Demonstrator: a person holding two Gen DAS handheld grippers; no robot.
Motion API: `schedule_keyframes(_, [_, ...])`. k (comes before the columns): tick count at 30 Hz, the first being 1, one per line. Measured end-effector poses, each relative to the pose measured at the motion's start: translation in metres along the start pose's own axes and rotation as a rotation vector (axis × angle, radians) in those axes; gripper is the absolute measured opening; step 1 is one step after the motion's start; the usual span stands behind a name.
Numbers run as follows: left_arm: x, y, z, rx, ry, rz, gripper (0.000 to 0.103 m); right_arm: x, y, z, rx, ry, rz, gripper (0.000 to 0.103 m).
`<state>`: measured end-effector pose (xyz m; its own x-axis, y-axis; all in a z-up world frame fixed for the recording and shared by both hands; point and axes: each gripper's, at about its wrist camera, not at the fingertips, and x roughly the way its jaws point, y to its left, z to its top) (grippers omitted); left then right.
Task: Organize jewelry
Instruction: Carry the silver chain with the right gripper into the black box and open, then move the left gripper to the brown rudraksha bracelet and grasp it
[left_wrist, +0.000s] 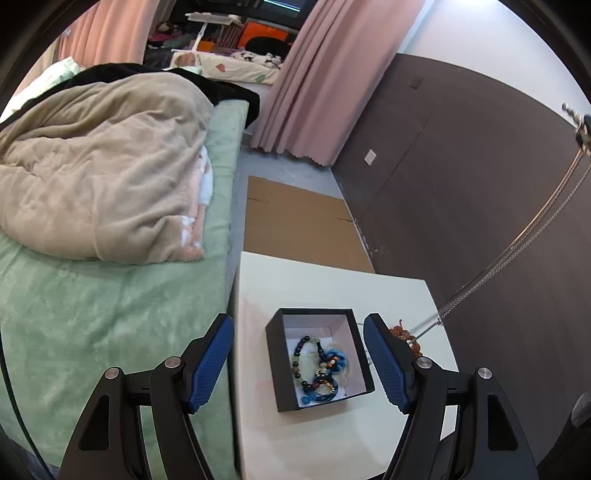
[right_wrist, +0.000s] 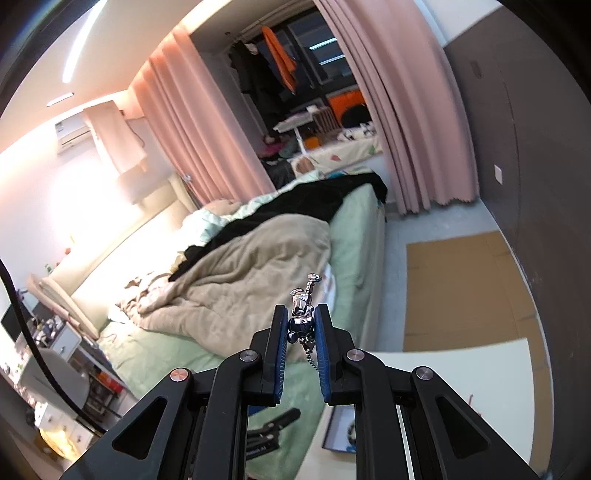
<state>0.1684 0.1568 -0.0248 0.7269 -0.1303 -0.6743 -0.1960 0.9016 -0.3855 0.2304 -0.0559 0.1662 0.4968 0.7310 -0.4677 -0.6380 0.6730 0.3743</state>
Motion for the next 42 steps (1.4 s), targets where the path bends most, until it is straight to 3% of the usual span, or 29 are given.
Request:
schedule_keyframes(8, [-0.017, 0.015, -0.001, -0.02, -0.028, 0.013, 0.073, 0.013, 0.015, -0.003, -0.017, 0.017, 0.028, 0.016])
schedule_keyframes(26, [-0.019, 0.034, -0.006, -0.056, -0.033, 0.026, 0.073, 0.105, -0.015, -0.062, 0.067, 0.238, 0.052, 0.016])
schedule_keyframes(32, [-0.016, 0.041, -0.009, -0.062, -0.021, 0.037, 0.073, 0.135, -0.032, -0.085, 0.094, 0.306, 0.007, 0.017])
schedule_keyframes(33, [-0.016, 0.041, -0.01, -0.061, -0.02, 0.04, 0.074, 0.141, -0.035, -0.09, 0.103, 0.33, 0.002, 0.021])
schedule_keyframes(36, [-0.014, 0.041, -0.01, -0.059, -0.015, 0.044, 0.073, 0.146, -0.045, -0.1, 0.111, 0.357, -0.009, 0.059])
schedule_keyframes(38, [-0.013, 0.039, -0.01, -0.058, -0.015, 0.04, 0.074, 0.14, -0.053, -0.106, 0.113, 0.348, -0.017, 0.061])
schedule_keyframes(42, [-0.009, 0.031, -0.012, -0.045, -0.021, 0.028, 0.085, 0.122, -0.077, -0.114, 0.165, 0.334, -0.026, 0.061])
